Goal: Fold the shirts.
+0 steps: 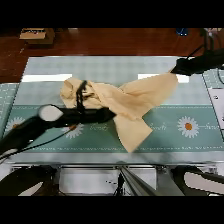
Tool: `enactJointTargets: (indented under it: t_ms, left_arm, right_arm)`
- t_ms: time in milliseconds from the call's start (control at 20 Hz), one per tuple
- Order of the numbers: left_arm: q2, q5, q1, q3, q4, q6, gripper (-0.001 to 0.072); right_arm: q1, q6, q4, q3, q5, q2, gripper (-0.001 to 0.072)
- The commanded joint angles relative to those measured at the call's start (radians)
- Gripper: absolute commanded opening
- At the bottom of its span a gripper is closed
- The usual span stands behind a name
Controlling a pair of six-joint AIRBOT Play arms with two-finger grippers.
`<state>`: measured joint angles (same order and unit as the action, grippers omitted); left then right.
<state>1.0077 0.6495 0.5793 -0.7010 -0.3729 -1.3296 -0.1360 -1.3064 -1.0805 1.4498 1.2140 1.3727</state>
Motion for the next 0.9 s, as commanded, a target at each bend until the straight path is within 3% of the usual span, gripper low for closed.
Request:
enactJointTargets:
  t_ms: [0, 150, 250, 300, 450, 650, 750, 850]
  left_arm:
    - [-0.299, -0.005, -0.128, -0.209, -0.038, 0.106, 0.0016]
    - [-0.539, -0.020, -0.397, -0.442, -0.233, 0.079, 0.0016]
    - [-0.631, 0.013, -0.579, -0.561, -0.387, -0.056, 0.0016]
    - [-0.654, 0.068, -0.657, -0.606, -0.435, -0.108, 0.0016]
    - [-0.663, 0.356, -0.838, -0.704, -0.455, -0.123, 0.0016]
    - [-0.664, 0.649, -0.927, -0.729, -0.495, -0.119, 0.0016]
    - [-0.663, 0.743, -0.928, -0.729, -0.522, -0.119, 0.0016]
    - [-0.666, 0.778, -0.928, -0.730, -0.470, -0.119, 0.0016]
  right_arm:
    - [0.000, 0.014, -0.023, 0.069, -0.050, -0.124, 0.0026]
    - [0.000, -0.028, -0.115, 0.155, -0.112, -0.274, 0.0026]
    - [0.000, -0.094, -0.188, 0.187, -0.129, -0.372, 0.0026]
    - [0.000, -0.119, -0.204, 0.197, -0.127, -0.414, 0.0026]
    - [0.000, -0.186, -0.207, 0.199, -0.099, -0.533, 0.0026]
    - [0.000, -0.214, -0.319, 0.199, 0.071, -0.644, 0.0026]
    - [0.000, -0.230, -0.387, 0.199, 0.192, -0.670, 0.0026]
    - [0.001, -0.232, -0.344, 0.199, 0.279, -0.689, 0.0026]
